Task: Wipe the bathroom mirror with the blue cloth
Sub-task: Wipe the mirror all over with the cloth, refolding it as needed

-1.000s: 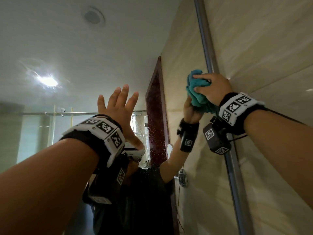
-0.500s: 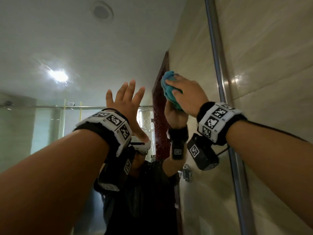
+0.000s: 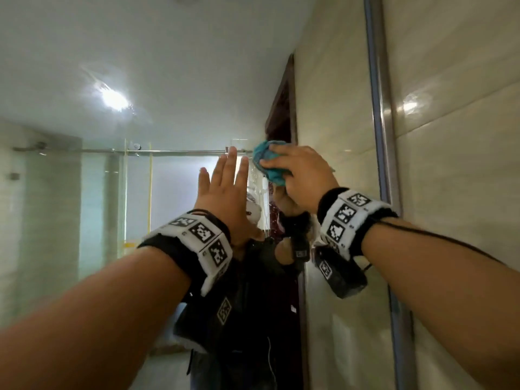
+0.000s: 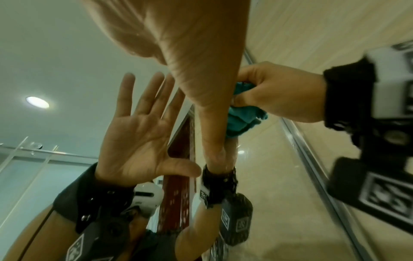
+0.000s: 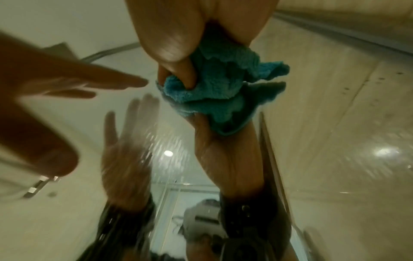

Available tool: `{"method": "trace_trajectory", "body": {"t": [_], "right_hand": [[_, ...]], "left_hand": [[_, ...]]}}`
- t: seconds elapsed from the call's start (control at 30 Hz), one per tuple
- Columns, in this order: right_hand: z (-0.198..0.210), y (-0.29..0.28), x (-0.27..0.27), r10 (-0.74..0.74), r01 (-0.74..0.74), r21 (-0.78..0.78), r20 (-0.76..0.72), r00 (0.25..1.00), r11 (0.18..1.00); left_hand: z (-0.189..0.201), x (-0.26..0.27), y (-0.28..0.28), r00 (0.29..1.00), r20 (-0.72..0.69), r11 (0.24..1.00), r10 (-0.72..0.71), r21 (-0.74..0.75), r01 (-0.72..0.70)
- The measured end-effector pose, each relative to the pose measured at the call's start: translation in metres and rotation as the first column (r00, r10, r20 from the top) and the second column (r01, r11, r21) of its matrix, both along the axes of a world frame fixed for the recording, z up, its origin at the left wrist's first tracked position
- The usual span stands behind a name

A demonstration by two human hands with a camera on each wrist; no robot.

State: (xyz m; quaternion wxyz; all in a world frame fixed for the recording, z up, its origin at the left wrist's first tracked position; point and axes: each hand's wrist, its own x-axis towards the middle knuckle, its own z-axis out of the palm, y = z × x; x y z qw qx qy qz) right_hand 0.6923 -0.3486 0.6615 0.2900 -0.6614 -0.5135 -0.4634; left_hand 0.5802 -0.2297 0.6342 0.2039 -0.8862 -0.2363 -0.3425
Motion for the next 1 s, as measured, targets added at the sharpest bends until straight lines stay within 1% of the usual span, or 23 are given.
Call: {"method": "trace_trajectory", "body": {"t": [0.07, 0.1, 0.17, 0.23, 0.27, 0.3, 0.37, 0.4, 0.43, 0.5, 0.57, 0.63, 0.73, 0.87, 1.0], "right_hand": [[-0.032, -0.002, -0.002, -0.021, 0.028, -0.112, 0.058, 0.998, 0.993], [-0.045, -0.007, 0.000, -0.020, 0.030, -0.151, 0.064, 0.998, 0.988], [-0.058, -0.018, 0.004, -0.035, 0.045, -0.213, 0.052, 0.998, 0.976], [-0.059, -0.027, 0.006, -0.078, 0.092, -0.249, 0.065, 0.995, 0.964], [-0.055, -0.028, 0.007, -0.080, 0.093, -0.234, 0.065, 0.995, 0.968], [-0.050, -0.028, 0.008, -0.049, 0.054, -0.169, 0.030, 0.998, 0.984], [-0.031, -0.025, 0.012, 0.052, -0.047, 0.056, -0.103, 0.993, 0.997], [-0.018, -0.022, 0.013, 0.069, -0.047, 0.142, -0.148, 0.987, 0.989], [-0.005, -0.018, 0.015, 0.047, -0.017, 0.182, -0.162, 0.986, 0.983], [0.015, -0.010, 0.013, 0.005, 0.020, 0.173, -0.143, 0.990, 0.985], [0.019, 0.000, 0.007, -0.028, 0.042, 0.135, -0.098, 0.995, 0.990], [0.002, 0.009, 0.003, -0.034, 0.037, 0.083, -0.039, 0.999, 0.996], [-0.033, 0.018, 0.004, -0.001, -0.001, 0.034, 0.051, 0.999, 0.999], [-0.071, 0.015, 0.008, 0.023, -0.021, -0.017, 0.085, 0.996, 1.000], [-0.130, 0.001, 0.018, 0.062, -0.048, -0.103, 0.143, 0.988, 0.994]], "left_hand": [[-0.015, 0.006, 0.001, 1.000, -0.020, 1.000, 0.003, -0.022, -0.004], [-0.019, 0.009, 0.001, 0.999, -0.027, 1.000, 0.017, -0.019, -0.017], [-0.022, 0.013, 0.003, 0.999, -0.024, 0.999, 0.031, -0.009, -0.031], [-0.023, 0.012, 0.004, 1.000, -0.010, 1.000, 0.020, 0.007, -0.019], [-0.023, 0.012, 0.005, 1.000, 0.000, 1.000, 0.016, 0.017, -0.016], [-0.024, 0.012, 0.005, 1.000, 0.009, 1.000, 0.014, 0.024, -0.014], [-0.025, 0.014, 0.007, 1.000, 0.018, 1.000, 0.008, 0.028, -0.008], [-0.025, 0.014, 0.008, 1.000, 0.023, 1.000, 0.005, 0.030, -0.006], [-0.025, 0.015, 0.009, 1.000, 0.028, 0.999, 0.004, 0.032, -0.005], [-0.025, 0.015, 0.010, 0.999, 0.034, 0.999, 0.000, 0.032, -0.001], [-0.025, 0.016, 0.010, 0.999, 0.036, 0.999, 0.002, 0.034, -0.004], [-0.025, 0.016, 0.009, 0.999, 0.034, 0.999, 0.005, 0.034, -0.006], [-0.025, 0.014, 0.010, 0.999, 0.046, 0.998, 0.005, 0.055, -0.007], [-0.028, 0.010, 0.010, 0.998, 0.052, 0.997, -0.027, 0.069, 0.023], [-0.037, 0.008, 0.003, 1.000, 0.006, 0.998, -0.004, 0.067, 0.004]]}}
